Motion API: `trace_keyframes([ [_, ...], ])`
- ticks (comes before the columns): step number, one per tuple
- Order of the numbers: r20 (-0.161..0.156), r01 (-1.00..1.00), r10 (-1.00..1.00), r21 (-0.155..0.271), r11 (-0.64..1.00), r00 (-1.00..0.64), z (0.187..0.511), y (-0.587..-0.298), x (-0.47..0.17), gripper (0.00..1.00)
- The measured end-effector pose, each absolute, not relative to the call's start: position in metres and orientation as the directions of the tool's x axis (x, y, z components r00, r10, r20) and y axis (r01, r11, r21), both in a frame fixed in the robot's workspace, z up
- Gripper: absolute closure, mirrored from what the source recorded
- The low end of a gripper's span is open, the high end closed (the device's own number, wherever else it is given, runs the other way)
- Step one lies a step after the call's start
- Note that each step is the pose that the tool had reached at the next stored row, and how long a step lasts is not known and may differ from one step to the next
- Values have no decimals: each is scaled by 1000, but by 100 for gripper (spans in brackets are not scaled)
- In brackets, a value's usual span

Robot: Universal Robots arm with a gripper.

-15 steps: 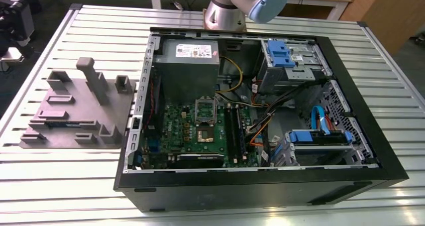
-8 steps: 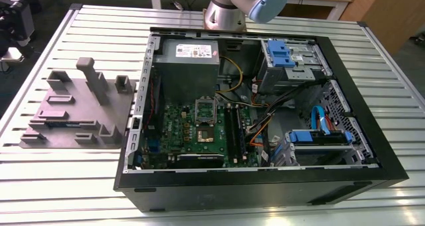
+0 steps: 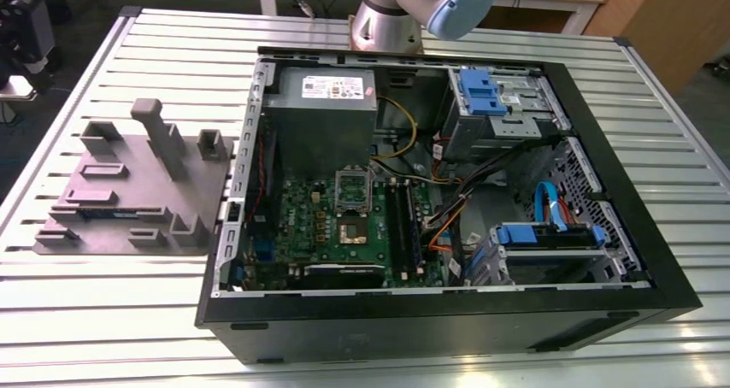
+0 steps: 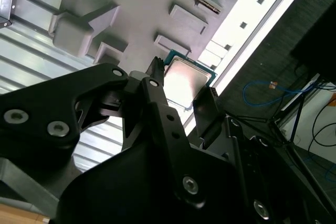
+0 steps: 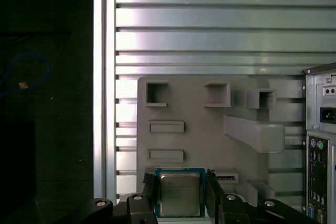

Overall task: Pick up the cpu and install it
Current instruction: 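Pick up the cpu and move it towards the insertion slot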

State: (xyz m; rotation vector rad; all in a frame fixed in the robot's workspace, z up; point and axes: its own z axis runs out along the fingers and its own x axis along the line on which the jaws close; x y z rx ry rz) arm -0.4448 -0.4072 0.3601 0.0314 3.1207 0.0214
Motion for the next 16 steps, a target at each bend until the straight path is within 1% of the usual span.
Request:
trace_keyframes([
  [16,-21,20,20,14,1000,-1000,361,-407,-441,53],
])
